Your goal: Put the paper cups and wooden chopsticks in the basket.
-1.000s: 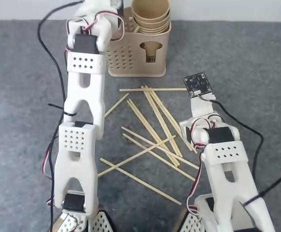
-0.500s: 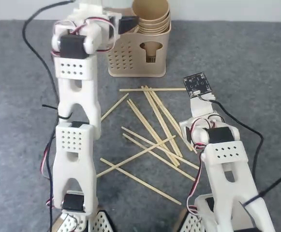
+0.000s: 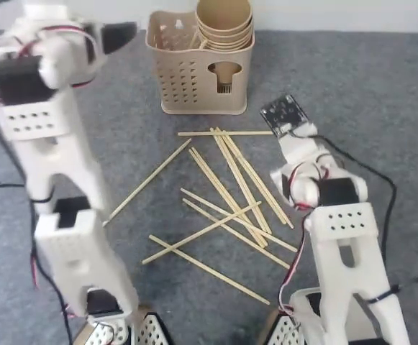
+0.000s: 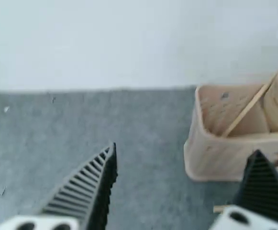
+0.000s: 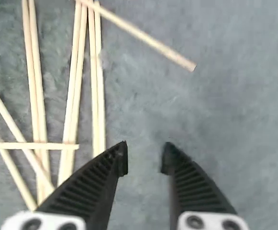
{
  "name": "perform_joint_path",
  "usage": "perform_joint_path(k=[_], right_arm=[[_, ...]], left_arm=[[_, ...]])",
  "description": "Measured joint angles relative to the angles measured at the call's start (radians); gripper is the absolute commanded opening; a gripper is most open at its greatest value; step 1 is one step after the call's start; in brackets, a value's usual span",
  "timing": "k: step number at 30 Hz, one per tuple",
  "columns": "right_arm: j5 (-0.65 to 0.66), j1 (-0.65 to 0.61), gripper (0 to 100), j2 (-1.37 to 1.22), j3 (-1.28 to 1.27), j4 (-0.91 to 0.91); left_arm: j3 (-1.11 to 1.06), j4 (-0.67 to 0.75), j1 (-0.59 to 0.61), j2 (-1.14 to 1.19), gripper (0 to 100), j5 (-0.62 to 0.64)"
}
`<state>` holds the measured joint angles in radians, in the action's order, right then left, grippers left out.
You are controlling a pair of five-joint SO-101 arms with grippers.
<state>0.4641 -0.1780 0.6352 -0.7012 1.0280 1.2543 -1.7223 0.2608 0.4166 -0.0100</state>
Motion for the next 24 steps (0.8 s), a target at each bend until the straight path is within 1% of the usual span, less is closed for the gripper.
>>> perform_joint_path(k=[7,12,17,19,21,24], right_arm=[[0.232,0.000,14.1,-0.247,0.264,0.057],[0.445,0.002,14.1,-0.493,0.468,0.107],[0.740,-0.032,14.1,-0.710,0.597,0.180],[0.833,-0.049,14.1,-0.783,0.638,0.201],[0.898,-0.064,14.1,-0.850,0.692,0.215],[0.937,-0.075,15.1,-0.941,0.790,0.221]], left_arm=[[-0.551,0.000,0.029,-0.330,39,0.000],[-0.928,0.015,0.034,-0.525,39,0.000],[-1.275,0.164,0.061,-0.683,39,0.000],[-1.401,0.221,0.072,-0.749,39,0.000],[-1.519,0.262,0.078,-0.821,39,0.000],[-1.677,0.313,0.078,-0.924,39,0.000]])
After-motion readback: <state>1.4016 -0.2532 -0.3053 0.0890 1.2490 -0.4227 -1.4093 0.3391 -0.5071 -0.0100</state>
